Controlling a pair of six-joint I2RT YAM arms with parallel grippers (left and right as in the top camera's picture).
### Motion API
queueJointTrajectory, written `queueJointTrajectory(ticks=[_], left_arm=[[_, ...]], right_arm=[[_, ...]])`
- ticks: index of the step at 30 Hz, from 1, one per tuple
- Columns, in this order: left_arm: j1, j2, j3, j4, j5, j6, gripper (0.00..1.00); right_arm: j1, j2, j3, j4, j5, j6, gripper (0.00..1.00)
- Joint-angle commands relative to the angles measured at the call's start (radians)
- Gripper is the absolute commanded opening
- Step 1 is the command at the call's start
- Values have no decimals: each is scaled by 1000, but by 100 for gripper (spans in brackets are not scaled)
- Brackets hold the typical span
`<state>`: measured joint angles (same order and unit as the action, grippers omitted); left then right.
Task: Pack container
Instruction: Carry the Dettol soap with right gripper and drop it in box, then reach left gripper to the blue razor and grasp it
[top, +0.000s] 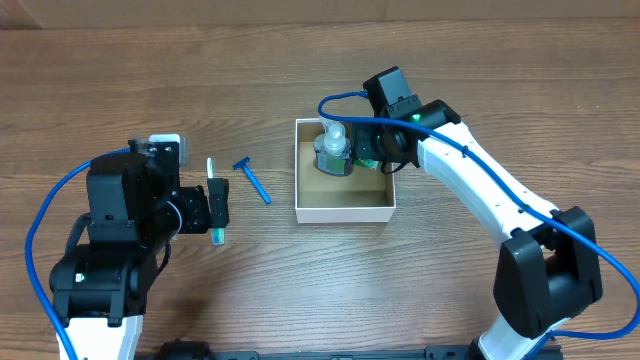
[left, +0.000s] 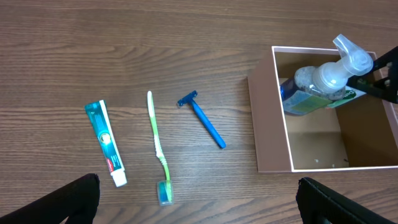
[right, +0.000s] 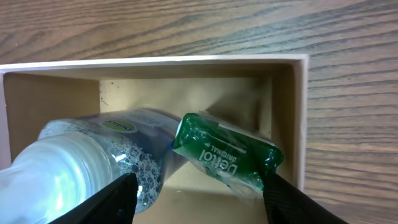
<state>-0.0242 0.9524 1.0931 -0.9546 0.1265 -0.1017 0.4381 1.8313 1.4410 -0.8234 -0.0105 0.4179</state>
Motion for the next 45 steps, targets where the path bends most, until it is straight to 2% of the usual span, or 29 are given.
queueJointTrajectory(ticks=[1, 4, 5, 6, 8, 14, 19, 22, 29, 35, 45], left_arm=[[4, 2, 23, 1, -3, 12, 100], [4, 2, 23, 0, -4, 12, 100], [4, 2, 23, 0, -4, 12, 100], [4, 2, 23, 1, -5, 12, 100], [4, 2, 23, 4, -27, 12, 100], [1, 4, 23, 20, 13, -22, 100], [-75, 26, 23, 20, -17, -101, 100], [-144, 115, 23, 23, -138, -243, 100], [-161, 489, 24, 119, -106, -465, 100], [-162, 710, 24, 264, -6, -517, 100], [-159, 890, 24, 346, -3, -634, 100]], right_arm=[[-4, -158, 47, 5, 116, -5, 67], [-30, -297, 51, 0, 268, 32, 72], [-53, -343, 51, -12, 300, 45, 89], [-87, -383, 51, -33, 313, 51, 96], [-164, -428, 51, -88, 312, 51, 99], [-437, -414, 44, -281, 262, 84, 100], [-564, -400, -55, -252, 215, 79, 100], [-578, -377, -136, -215, 180, 9, 100], [-578, -314, -177, -204, 121, -3, 100], [-578, -314, -177, -203, 120, -3, 100], [-578, -314, -177, -203, 108, -3, 100]])
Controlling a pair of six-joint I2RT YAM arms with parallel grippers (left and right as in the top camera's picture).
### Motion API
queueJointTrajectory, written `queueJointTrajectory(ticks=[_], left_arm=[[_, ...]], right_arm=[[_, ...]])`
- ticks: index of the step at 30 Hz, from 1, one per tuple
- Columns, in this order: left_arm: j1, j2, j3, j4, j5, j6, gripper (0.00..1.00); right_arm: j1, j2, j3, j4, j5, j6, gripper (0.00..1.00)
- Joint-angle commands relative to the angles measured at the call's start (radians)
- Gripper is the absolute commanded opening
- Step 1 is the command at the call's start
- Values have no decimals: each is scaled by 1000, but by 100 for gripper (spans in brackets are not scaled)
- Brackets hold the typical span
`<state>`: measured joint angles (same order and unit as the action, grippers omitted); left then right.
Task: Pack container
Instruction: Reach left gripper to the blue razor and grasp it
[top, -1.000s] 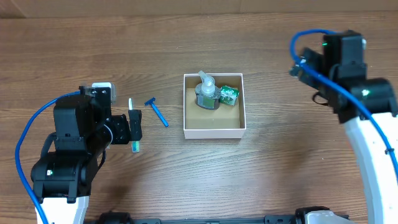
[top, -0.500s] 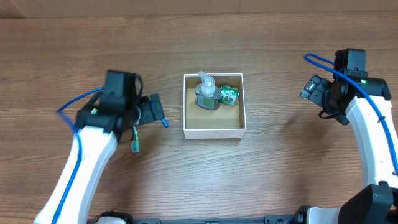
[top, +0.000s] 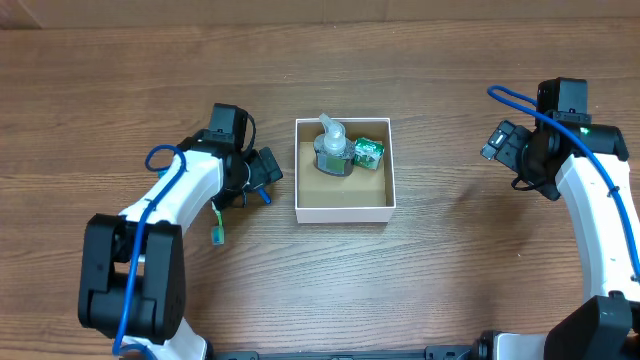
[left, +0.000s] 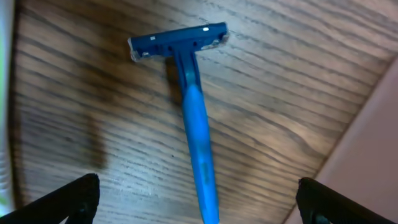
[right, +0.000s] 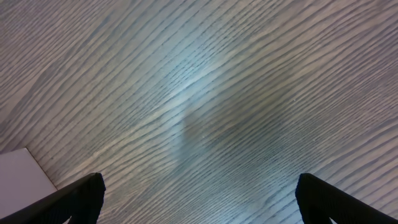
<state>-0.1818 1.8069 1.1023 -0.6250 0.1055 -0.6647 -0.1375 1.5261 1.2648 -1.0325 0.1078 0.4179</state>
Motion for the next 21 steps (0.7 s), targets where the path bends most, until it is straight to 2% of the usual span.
queueJointTrajectory(ticks=[1, 7, 8, 10, 12, 18, 21], left_arm=[[-2, 46, 14, 28, 18, -84, 100], [-2, 64, 17, 58, -1, -121, 100], [-2, 65, 18, 58, -6, -123, 98], [-2, 65, 18, 58, -11, -122, 88], [-2, 65, 18, 59, -13, -123, 85], [-2, 65, 28, 44, -47, -131, 85], [-2, 73, 64, -32, -101, -146, 85]], right_arm=[[-2, -9, -1, 6, -17, -3, 100], [-2, -9, -1, 6, -17, -3, 100], [-2, -9, -1, 6, -17, -3, 100], [-2, -9, -1, 6, -17, -3, 100], [-2, -9, -1, 6, -17, -3, 100], [-2, -9, -1, 6, -17, -3, 100], [-2, -9, -1, 6, -17, -3, 100]])
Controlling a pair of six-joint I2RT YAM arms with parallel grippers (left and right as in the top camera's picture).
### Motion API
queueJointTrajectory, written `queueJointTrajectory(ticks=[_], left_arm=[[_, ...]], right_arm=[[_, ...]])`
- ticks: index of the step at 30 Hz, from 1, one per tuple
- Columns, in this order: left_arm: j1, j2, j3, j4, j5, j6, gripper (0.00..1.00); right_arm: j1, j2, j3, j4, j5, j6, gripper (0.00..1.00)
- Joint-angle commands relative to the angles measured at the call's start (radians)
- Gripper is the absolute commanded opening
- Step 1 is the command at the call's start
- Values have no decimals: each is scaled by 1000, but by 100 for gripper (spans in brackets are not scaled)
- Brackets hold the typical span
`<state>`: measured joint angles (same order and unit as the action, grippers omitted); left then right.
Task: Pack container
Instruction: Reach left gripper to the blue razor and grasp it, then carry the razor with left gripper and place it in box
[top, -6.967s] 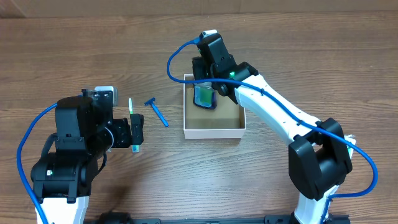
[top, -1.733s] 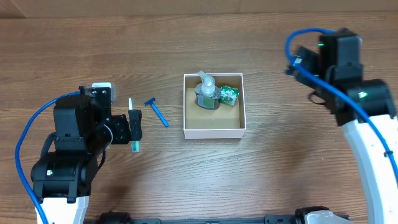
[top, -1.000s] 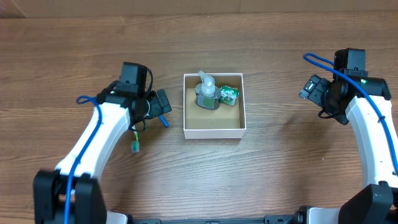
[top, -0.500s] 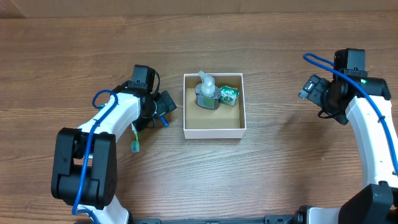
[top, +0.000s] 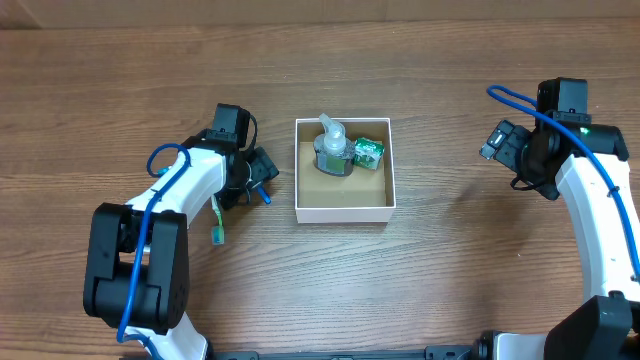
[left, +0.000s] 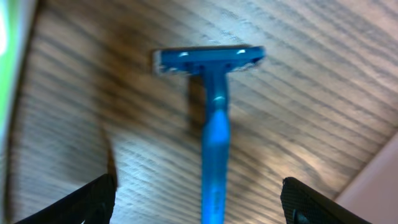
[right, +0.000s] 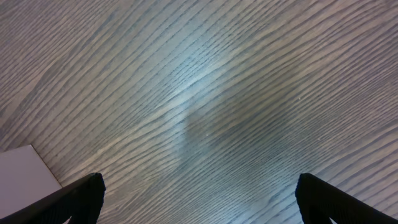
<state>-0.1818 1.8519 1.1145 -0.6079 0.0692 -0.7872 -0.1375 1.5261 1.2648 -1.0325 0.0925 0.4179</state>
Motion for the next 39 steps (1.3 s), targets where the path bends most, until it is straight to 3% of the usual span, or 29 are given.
queueJointTrajectory(ticks=[1, 7, 17, 19, 26, 39], left_arm=[[-2, 39, 79, -88, -84, -16, 85], [-3, 143, 256, -241, -93, 51, 90], [-15, 217, 288, -241, -50, 77, 88], [-24, 217, 287, -243, -48, 77, 71], [-54, 217, 287, -251, -43, 107, 30], [-54, 216, 290, -256, -42, 108, 4]], right_arm=[[-2, -9, -1, 6, -2, -3, 100], [-2, -9, -1, 6, -9, -3, 100], [-2, -9, -1, 6, -9, -3, 100], [-2, -9, -1, 6, -9, -3, 100], [-2, -9, -1, 6, -9, -3, 100], [-2, -9, -1, 5, -9, -3, 100]])
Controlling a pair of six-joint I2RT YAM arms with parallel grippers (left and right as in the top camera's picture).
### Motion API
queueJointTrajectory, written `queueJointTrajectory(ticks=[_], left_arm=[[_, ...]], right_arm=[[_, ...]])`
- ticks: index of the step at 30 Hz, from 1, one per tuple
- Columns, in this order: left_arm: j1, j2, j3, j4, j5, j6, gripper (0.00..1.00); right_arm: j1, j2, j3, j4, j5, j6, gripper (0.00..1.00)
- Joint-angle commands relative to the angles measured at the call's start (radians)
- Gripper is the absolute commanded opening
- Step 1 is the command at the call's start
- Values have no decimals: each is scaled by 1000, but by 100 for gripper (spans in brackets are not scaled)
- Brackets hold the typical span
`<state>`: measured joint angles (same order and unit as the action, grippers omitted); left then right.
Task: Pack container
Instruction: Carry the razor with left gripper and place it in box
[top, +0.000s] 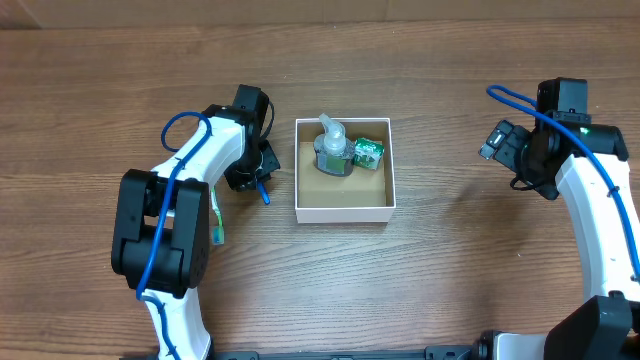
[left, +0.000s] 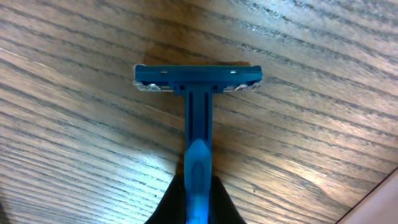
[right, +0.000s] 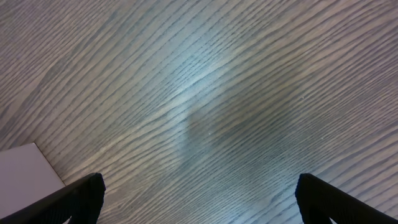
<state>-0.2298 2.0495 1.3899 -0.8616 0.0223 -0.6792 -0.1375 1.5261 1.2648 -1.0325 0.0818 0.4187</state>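
The white cardboard box (top: 343, 210) in mid-table holds a clear pump bottle (top: 331, 150) and a green soap packet (top: 368, 151). Just left of it a blue razor (left: 198, 112) lies on the wood, and my left gripper (left: 196, 202) is shut on its handle, black fingers pressed to both sides. From above only the handle's tip (top: 264, 196) pokes out under the left gripper (top: 250, 172). A green toothbrush (top: 215, 222) lies further left, half hidden by the arm. My right gripper (right: 196, 199) stands open over bare table at the far right (top: 505, 150).
A corner of the white box (right: 25, 171) shows at the lower left of the right wrist view. The left arm (top: 190, 170) stretches across the table's left side, covering whatever lies beneath it. Bare wood surrounds the box on all sides.
My left gripper was open around the razor and is now shut on its handle. The left arm's wrist sits a little further up and right. The right arm is unchanged.
At first my right gripper was open over the box by the soap packet, and my left hung open high above toothpaste, toothbrush and razor. Then the right stood open far right, the left low and open over the razor. Now the left is shut on it.
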Motion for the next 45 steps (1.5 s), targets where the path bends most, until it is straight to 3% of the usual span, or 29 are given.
queueJointTrajectory(ticks=[1, 8, 12, 16, 18, 22, 33, 36, 38, 40, 44, 45], left_arm=[[-6, 16, 26, -17, 9, 9, 4], [-20, -60, 307, -259, -114, 166, 4], [-84, -228, 349, -223, -154, 254, 4], [-210, -332, 349, -165, -154, 511, 4], [-320, -344, 348, -160, -172, 703, 4], [-439, -302, 334, -160, -172, 871, 4], [-471, -68, 312, -243, -99, 829, 5], [-480, -60, 312, -256, -100, 829, 19], [-481, -80, 315, -260, -108, 814, 34], [-481, -109, 325, -275, -108, 794, 41], [-474, -235, 347, -312, -185, 668, 53], [-468, -280, 347, -323, -236, 607, 66]], right_arm=[[-2, -9, -1, 2, 2, -4, 100], [-2, -9, -1, -1, 2, -8, 100], [-2, -9, -1, 3, 2, -8, 100], [-2, -9, -1, 6, 2, -8, 100], [-2, -9, -1, 7, 2, -8, 100], [-2, -9, -1, 6, 2, -8, 100], [-2, -9, -1, 6, 2, -8, 100], [-2, -9, -1, 5, 2, -8, 100], [-2, -9, -1, 0, 2, -8, 100], [-2, -9, -1, -2, 2, -8, 100], [-2, -9, -1, -2, 2, -27, 100], [-2, -9, -1, -2, 2, -27, 100]])
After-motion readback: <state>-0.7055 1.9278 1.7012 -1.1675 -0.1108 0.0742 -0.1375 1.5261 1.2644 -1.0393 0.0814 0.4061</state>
